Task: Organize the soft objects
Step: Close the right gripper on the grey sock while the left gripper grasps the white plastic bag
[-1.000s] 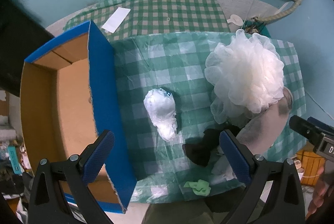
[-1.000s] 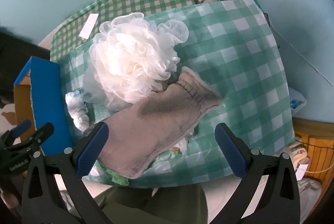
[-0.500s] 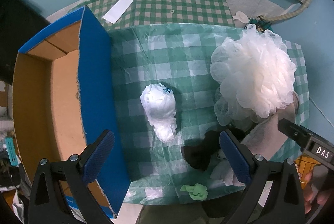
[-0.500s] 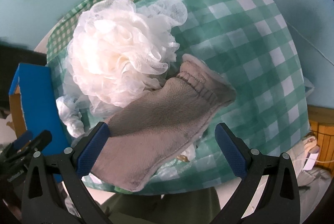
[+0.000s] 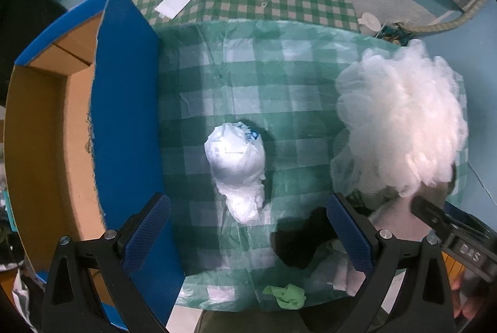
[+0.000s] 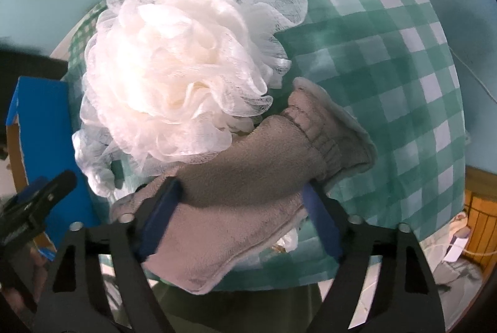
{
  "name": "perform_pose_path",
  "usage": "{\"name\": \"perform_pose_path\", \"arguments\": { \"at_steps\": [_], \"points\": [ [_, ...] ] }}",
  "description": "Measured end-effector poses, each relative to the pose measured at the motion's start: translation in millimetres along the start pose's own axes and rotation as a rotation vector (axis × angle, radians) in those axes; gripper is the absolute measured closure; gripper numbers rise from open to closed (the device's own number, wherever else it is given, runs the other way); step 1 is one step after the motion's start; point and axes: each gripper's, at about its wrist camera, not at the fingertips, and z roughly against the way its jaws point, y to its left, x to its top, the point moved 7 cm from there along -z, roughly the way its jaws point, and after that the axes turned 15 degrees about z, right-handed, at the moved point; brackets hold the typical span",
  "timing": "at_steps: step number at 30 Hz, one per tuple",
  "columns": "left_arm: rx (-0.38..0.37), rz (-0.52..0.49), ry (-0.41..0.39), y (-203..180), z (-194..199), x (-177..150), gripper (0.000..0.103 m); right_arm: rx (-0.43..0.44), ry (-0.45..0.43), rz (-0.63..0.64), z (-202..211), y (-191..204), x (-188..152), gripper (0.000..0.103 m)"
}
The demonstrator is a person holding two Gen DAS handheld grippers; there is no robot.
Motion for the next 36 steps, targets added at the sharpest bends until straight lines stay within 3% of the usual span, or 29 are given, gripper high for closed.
{"name": "perform_pose_path", "arguments": {
  "at_steps": [4, 6, 11, 14, 16, 18, 29, 36],
  "points": [
    [0.001, 0.023, 0.015, 4, -9, 6, 0.002, 0.001, -0.005, 0.020, 8, 0, 1, 0.049],
    [0.001, 0.031, 0.021, 6, -13, 8, 0.002, 0.000, -0.009, 0.032, 12, -3, 0, 0.068],
    [0.013, 0.034, 0.028, 6, -25, 12, 0.001, 0.039, -0.017, 0.047, 16, -11, -3, 0.075],
    [0.031, 0.003, 0.021, 0, -29, 14, 0.001, 0.087, -0.003, 0.036, 14, -14, -11, 0.069],
    [0.044, -0.016, 0.023, -4, -32, 14, 0.001, 0.094, -0.001, 0.027, 17, -20, -17, 0.058],
    [0.053, -0.026, 0.020, -6, -34, 15, 0.001, 0.081, 0.004, 0.023, 18, -23, -21, 0.030],
    [0.044, -0.048, 0.061, -5, -43, 9, 0.001, 0.135, -0.001, -0.115, 17, -36, -42, 0.028],
    [0.012, -0.041, 0.083, -4, -53, 13, 0.002, 0.208, -0.002, -0.170, 8, -23, -50, 0.027]
  ]
}}
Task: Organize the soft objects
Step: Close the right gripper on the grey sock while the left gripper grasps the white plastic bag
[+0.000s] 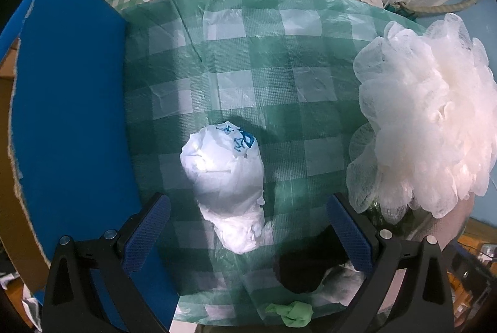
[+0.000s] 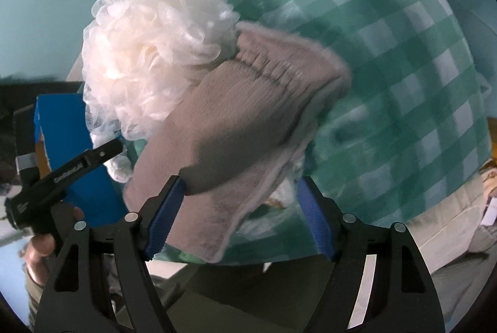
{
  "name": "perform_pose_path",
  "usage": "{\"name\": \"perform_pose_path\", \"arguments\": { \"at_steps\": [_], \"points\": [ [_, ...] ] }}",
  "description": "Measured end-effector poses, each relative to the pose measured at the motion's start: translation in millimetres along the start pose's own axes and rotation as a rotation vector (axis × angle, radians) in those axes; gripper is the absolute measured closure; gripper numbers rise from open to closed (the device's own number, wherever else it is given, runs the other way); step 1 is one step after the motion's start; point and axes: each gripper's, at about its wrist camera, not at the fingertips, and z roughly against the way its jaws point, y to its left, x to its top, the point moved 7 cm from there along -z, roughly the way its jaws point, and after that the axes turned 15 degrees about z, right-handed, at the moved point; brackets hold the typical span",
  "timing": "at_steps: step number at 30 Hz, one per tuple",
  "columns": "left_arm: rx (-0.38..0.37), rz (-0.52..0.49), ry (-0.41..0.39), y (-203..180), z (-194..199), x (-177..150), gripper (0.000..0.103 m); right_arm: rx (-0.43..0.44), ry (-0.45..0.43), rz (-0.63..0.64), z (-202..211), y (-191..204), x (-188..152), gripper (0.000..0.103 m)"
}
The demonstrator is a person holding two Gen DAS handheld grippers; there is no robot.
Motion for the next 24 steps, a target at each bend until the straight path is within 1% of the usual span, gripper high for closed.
{"name": "perform_pose_path", "arguments": {
  "at_steps": [2, 5, 6, 8, 10, 11, 13, 14, 15, 17, 19, 24],
  "points": [
    [-0.007, 0.008, 0.008, 0, -2, 2, 0.002, 0.032, -0.006, -0.018, -7, 8, 0, 0.027],
    [-0.012, 0.014, 0.021, 0, -8, 5, 0.002, 0.034, -0.010, -0.032, -14, 14, 2, 0.027],
    [-0.013, 0.013, 0.025, 1, -9, 5, 0.003, 0.030, -0.013, -0.038, -17, 16, 3, 0.026],
    [-0.016, 0.017, 0.038, 6, -12, 3, 0.013, 0.023, -0.018, -0.042, -26, 23, 3, 0.025],
    [-0.019, 0.026, 0.061, 9, -17, 1, 0.030, 0.012, -0.018, -0.043, -32, 29, 7, 0.025],
    [-0.022, 0.030, 0.074, 10, -20, 0, 0.033, 0.006, -0.018, -0.043, -37, 33, 8, 0.024],
    [-0.020, 0.039, 0.085, 17, -25, -2, 0.042, -0.011, -0.013, -0.048, -41, 34, 12, 0.023],
    [-0.022, 0.043, 0.091, 19, -27, -3, 0.045, -0.023, -0.008, -0.050, -44, 34, 14, 0.023],
    [-0.029, 0.041, 0.078, 21, -25, -3, 0.046, -0.033, -0.004, -0.052, -47, 35, 16, 0.023],
    [-0.030, 0.030, 0.063, 24, -24, -3, 0.051, -0.055, 0.007, -0.050, -53, 37, 19, 0.023],
    [-0.019, 0.026, 0.051, 28, -23, -3, 0.059, -0.075, 0.019, -0.043, -60, 41, 22, 0.023],
    [-0.040, 0.032, 0.044, 38, -20, -5, 0.061, -0.137, 0.041, -0.013, -74, 51, 28, 0.024]
  ]
}}
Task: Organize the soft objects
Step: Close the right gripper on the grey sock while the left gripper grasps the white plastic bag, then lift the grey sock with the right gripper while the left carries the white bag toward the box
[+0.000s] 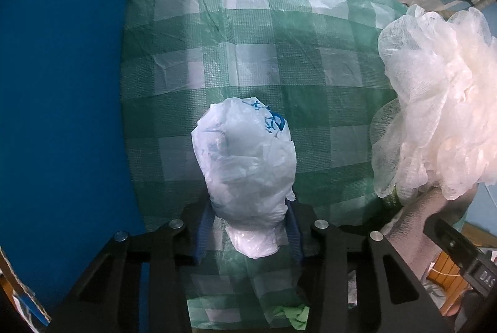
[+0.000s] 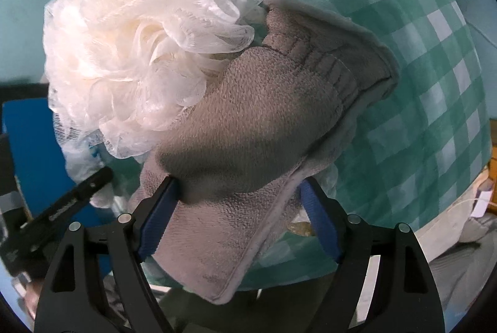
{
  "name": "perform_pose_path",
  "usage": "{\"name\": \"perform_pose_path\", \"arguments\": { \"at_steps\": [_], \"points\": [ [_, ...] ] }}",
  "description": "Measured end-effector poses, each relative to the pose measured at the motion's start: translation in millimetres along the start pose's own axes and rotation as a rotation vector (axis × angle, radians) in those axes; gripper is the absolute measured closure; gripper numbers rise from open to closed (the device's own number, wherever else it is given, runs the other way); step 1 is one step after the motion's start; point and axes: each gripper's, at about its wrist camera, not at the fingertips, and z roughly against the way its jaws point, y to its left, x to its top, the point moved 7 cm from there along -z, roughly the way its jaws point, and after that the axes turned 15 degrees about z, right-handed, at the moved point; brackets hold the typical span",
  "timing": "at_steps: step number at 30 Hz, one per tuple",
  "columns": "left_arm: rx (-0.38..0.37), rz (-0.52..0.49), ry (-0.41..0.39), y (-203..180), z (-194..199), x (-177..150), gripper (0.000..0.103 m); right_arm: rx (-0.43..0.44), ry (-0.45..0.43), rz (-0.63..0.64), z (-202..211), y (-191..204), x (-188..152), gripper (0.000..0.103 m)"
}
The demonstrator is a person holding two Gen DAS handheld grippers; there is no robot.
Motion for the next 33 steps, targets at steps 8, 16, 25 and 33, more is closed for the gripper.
{"name": "perform_pose_path", "arguments": {
  "at_steps": [8, 16, 25, 33],
  "points": [
    [0.003, -0.002, -0.025, 11, 8, -5, 0.063, -0.040, -0.037, 0.054, -1, 33, 2, 0.062],
    [-0.033, -0.036, -0.084, -2, 39, -9, 0.063, -0.003, -0.068, 0.097, 23, 48, -11, 0.072],
    [-0.072, -0.077, -0.131, -13, 82, -21, 0.063, 0.044, -0.122, 0.131, 52, 55, -24, 0.073],
    [-0.079, -0.107, -0.163, -17, 93, -32, 0.063, 0.062, -0.158, 0.190, 81, 29, -21, 0.073]
  ]
}}
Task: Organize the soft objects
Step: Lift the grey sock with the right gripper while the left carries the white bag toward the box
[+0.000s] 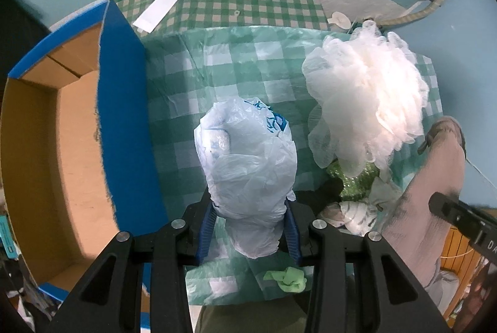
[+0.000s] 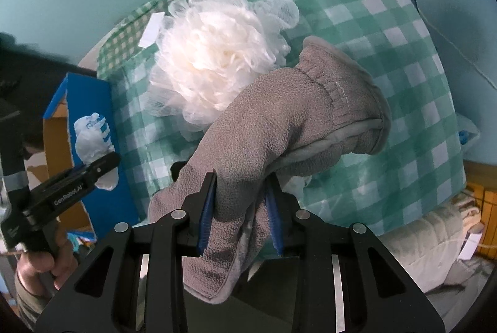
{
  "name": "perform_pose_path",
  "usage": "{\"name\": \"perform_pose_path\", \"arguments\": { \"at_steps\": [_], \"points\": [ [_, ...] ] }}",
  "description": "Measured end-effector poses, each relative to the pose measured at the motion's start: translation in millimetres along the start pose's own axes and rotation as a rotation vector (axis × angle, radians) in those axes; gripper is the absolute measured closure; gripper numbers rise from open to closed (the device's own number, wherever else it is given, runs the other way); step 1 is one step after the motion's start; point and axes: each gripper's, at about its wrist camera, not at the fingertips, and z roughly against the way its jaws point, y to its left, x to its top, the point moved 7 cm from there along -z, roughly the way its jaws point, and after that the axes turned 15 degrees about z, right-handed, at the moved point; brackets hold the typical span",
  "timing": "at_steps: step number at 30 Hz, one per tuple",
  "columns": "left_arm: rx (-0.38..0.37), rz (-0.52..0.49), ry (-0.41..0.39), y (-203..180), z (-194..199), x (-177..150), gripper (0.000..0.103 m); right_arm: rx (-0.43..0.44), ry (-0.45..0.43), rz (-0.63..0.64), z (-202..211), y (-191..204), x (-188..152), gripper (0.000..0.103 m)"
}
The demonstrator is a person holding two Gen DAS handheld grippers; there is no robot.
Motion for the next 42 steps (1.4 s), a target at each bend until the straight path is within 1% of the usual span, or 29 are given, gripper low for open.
{"name": "perform_pose_path", "arguments": {
  "at_steps": [1, 2, 4, 8, 14, 20, 31, 42],
  "points": [
    [-0.002, -0.001, -0.004, -3, 5, -2, 0.063, 0.002, -0.004, 0.008, 19, -13, -6, 0.073],
    [-0.004, -0.001, -0.007, -3, 6, -3, 0.063, 0.001, -0.008, 0.019, 28, -16, -4, 0.073],
    [-0.007, -0.004, -0.016, -5, 15, -5, 0.063, -0.001, -0.013, 0.042, 41, -22, -6, 0.073],
    [-0.010, -0.014, -0.040, -9, 27, -9, 0.063, -0.019, -0.022, 0.112, 53, -17, -4, 0.073],
    [-0.016, -0.016, -0.073, -10, 47, -12, 0.063, -0.032, -0.034, 0.200, 62, -7, 3, 0.073],
    [-0.017, 0.010, -0.092, -6, 61, -16, 0.063, -0.045, -0.055, 0.266, 71, 0, 11, 0.073],
    [0.005, 0.044, -0.157, 6, 86, -22, 0.063, -0.056, -0.067, 0.380, 82, 18, 23, 0.073],
    [0.018, 0.116, -0.189, 24, 100, -28, 0.063, -0.036, -0.081, 0.494, 90, 49, 34, 0.073]
  ]
}}
